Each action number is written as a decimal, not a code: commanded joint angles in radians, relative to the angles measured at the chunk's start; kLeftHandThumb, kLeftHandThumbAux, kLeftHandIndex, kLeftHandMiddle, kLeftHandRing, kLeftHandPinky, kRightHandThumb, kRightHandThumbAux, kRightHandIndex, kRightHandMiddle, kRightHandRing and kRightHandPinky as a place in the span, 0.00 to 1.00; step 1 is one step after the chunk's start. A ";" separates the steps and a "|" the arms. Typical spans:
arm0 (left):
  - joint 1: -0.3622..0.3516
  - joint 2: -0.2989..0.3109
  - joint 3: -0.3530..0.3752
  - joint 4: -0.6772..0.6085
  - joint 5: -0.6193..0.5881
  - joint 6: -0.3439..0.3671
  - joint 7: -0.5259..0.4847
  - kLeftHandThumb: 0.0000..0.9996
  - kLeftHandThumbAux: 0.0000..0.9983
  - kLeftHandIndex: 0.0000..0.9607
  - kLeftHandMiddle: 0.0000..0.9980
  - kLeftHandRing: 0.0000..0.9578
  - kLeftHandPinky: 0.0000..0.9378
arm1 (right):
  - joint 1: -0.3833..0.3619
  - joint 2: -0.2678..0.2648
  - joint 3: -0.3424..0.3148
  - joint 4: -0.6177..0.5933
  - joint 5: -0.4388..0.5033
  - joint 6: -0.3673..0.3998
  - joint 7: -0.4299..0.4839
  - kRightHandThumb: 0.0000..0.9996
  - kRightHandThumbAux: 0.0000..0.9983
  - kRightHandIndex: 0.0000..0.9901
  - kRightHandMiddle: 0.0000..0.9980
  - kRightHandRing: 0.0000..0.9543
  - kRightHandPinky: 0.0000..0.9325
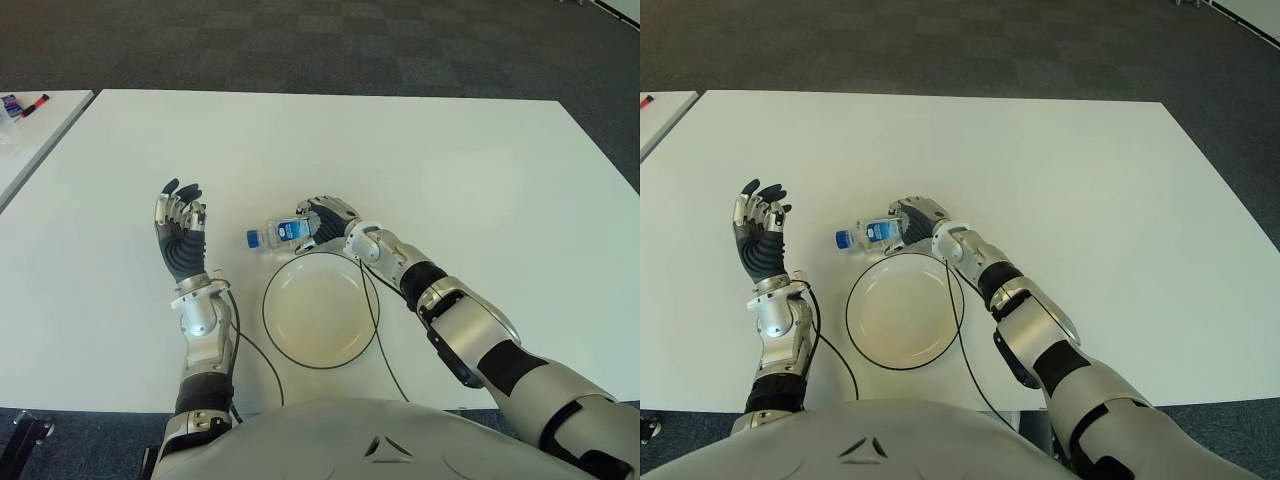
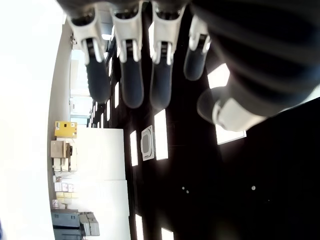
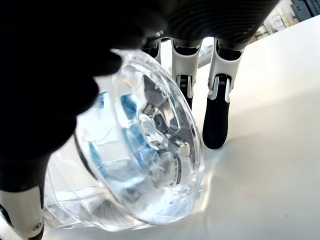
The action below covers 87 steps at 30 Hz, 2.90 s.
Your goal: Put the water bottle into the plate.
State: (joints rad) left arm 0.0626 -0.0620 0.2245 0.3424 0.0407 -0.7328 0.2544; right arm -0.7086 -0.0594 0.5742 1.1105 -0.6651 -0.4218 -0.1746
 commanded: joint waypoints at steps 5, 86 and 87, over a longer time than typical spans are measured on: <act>0.003 -0.001 0.003 0.011 -0.002 -0.003 0.008 0.58 0.60 0.21 0.32 0.32 0.36 | 0.017 -0.009 -0.010 0.002 0.009 -0.026 -0.039 0.96 0.66 0.39 0.51 0.56 0.93; -0.004 0.016 0.000 0.045 -0.063 -0.026 -0.035 0.53 0.65 0.22 0.33 0.35 0.38 | 0.035 -0.026 -0.073 -0.054 0.055 -0.064 0.028 0.95 0.66 0.39 0.51 0.55 0.89; -0.005 0.015 0.000 0.047 -0.063 -0.028 -0.035 0.53 0.65 0.22 0.33 0.35 0.39 | 0.037 -0.034 -0.079 -0.088 0.061 -0.062 0.036 0.95 0.66 0.39 0.51 0.55 0.89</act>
State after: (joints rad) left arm 0.0594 -0.0487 0.2220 0.3689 -0.0137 -0.7601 0.2307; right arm -0.6715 -0.0768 0.5199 1.0792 -0.6347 -0.4639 -0.1544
